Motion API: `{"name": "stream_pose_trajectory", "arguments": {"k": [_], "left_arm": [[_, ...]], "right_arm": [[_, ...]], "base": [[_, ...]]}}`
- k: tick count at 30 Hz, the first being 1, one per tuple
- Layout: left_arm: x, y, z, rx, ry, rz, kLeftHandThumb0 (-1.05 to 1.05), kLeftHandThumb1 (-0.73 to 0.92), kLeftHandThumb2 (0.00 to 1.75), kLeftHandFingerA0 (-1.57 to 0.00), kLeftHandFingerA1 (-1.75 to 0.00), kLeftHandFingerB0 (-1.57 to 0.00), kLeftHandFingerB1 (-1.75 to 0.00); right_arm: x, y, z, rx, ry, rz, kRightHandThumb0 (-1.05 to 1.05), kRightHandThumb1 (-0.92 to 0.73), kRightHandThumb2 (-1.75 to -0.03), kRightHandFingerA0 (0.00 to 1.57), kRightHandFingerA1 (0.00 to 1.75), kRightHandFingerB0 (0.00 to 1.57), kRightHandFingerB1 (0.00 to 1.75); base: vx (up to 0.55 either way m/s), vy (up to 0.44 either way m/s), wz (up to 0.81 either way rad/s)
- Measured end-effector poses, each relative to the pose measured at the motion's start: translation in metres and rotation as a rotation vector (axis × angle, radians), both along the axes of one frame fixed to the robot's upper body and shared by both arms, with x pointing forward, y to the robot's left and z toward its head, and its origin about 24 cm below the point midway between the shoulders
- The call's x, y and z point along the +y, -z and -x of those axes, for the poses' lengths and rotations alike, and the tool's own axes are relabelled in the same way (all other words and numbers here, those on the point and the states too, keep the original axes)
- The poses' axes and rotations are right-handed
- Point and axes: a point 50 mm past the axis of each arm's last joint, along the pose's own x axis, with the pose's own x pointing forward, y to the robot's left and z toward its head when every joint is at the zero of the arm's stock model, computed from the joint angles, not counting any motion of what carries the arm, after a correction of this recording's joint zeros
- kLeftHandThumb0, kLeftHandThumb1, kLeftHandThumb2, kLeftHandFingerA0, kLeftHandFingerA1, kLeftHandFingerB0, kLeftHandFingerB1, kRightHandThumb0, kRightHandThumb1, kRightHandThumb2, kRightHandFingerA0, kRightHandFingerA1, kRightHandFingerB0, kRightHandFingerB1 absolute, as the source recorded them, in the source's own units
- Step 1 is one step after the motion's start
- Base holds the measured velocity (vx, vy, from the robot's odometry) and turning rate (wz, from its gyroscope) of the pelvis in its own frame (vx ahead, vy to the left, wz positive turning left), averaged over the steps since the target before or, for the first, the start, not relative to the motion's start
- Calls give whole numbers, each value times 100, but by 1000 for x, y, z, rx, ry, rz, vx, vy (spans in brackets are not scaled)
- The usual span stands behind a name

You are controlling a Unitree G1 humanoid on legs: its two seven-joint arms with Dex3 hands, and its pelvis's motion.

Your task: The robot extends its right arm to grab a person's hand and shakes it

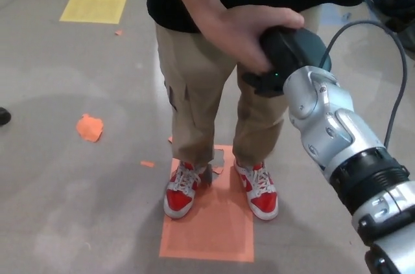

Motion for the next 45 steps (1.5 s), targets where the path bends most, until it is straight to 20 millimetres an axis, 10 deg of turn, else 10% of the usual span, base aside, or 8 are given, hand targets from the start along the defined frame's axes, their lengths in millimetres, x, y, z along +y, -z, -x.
{"name": "stream_pose_trajectory", "arguments": {"k": [2,3,21,23,25,40,41,45], "left_arm": [[0,0,1,2,-1,0,-27,59,107,-6,-50,-6,-49],[-1,1,1,2,-1,2,-49,79,64,-20,-30,-19,-29],[0,0,0,-9,-15,9,-50,79,64,-20,-30,-17,-29],[0,0,0,-11,-17,10,-48,79,64,-19,-29,-17,-29],[0,0,1,-10,-20,10,-51,79,64,-18,-29,-16,-29],[6,2,13,6,-57,22,-51,80,64,-21,-31,-19,-29],[6,2,13,6,-57,22,-28,59,108,-6,-49,-6,-49],[5,2,12,4,-52,21,-27,59,108,-6,-49,-6,-48]], "right_arm": [[4,-12,3,-54,-27,-27,-86,-57,-92,1,16,0,5],[7,-19,4,-82,-42,-39,-88,-59,-93,0,11,0,3],[22,-113,66,-442,-253,-181,-79,-71,-67,2,26,0,0],[19,-116,74,-458,-262,-185,-84,-60,-96,0,19,0,7],[16,-119,82,-467,-269,-190,-77,-70,-64,9,28,0,3],[2,-73,57,-117,-167,-64,-86,-55,-96,0,19,0,7],[2,-71,55,-106,-163,-60,-85,-54,-94,0,19,0,7],[-3,-44,37,28,-106,-14,-85,-55,-94,0,16,0,7]], "base": [[0,0,0],[0,0,0],[0,0,0],[0,0,0],[0,0,0],[0,0,0],[0,0,0],[0,0,0]]}}
